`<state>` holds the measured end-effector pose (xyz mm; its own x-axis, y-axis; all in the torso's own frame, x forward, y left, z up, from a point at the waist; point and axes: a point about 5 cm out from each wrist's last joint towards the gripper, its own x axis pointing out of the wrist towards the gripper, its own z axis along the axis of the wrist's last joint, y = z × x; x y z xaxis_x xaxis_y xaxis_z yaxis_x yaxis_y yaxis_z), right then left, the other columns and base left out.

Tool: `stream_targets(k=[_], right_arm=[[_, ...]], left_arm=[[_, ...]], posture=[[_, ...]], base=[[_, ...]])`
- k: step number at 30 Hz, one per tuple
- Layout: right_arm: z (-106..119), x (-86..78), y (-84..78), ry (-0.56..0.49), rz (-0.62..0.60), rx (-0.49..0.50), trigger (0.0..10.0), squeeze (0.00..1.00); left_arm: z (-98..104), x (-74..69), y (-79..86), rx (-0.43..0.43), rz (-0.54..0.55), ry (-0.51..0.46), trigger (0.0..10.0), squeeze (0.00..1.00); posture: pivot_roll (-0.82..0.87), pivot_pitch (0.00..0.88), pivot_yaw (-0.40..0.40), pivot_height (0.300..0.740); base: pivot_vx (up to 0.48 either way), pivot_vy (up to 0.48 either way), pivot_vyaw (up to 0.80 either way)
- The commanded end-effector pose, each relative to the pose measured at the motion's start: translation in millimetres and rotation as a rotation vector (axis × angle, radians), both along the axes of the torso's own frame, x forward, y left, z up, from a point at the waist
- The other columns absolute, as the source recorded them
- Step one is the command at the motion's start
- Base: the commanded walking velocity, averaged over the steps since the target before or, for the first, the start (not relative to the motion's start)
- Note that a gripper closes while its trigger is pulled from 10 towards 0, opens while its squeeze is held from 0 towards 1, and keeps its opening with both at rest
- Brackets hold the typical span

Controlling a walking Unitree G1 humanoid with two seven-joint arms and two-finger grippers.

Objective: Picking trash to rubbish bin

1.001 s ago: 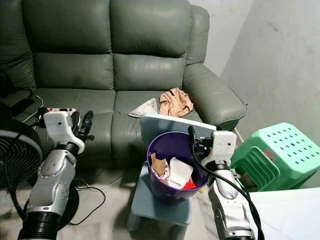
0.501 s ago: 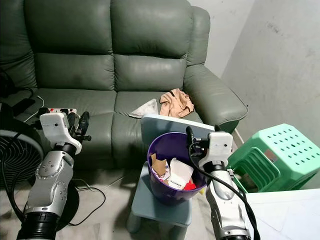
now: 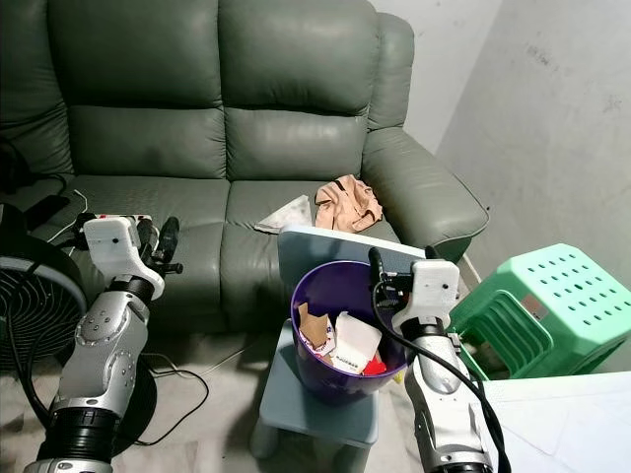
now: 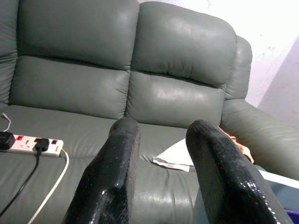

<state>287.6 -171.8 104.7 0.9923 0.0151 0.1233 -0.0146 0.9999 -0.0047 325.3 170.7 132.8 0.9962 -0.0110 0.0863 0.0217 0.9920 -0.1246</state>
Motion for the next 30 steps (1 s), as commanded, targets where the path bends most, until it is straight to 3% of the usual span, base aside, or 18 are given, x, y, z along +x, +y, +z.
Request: stream_targets(k=[1,20,30], right_arm=[[2.8,0.0,-1.7,-0.012,-0.008,0.001,10.0,0.00],[-0.3,-5.2,3.9,0.000,0.001,0.005,10.0,0.00],[0.3,-6.3,5.5,-0.007,0.022,0.002,10.0,0.00]], left_arm=[[3.5,3.4,-4.4,0.002,-0.025,-0.009,10.0,0.00],[4.8,8.7,-9.0,0.000,-0.041,-0.014,10.0,0.00],[5.9,8.7,-9.9,0.012,-0.033,-0.030,10.0,0.00]], posture=[[0.01,0.000,-0.070,0.740],[-0.01,0.000,-0.067,0.740],[-0.01,0.000,-0.070,0.740]], base=[[0.000,0.450,0.00],[0.000,0.474,0.00],[0.000,0.000,0.00]])
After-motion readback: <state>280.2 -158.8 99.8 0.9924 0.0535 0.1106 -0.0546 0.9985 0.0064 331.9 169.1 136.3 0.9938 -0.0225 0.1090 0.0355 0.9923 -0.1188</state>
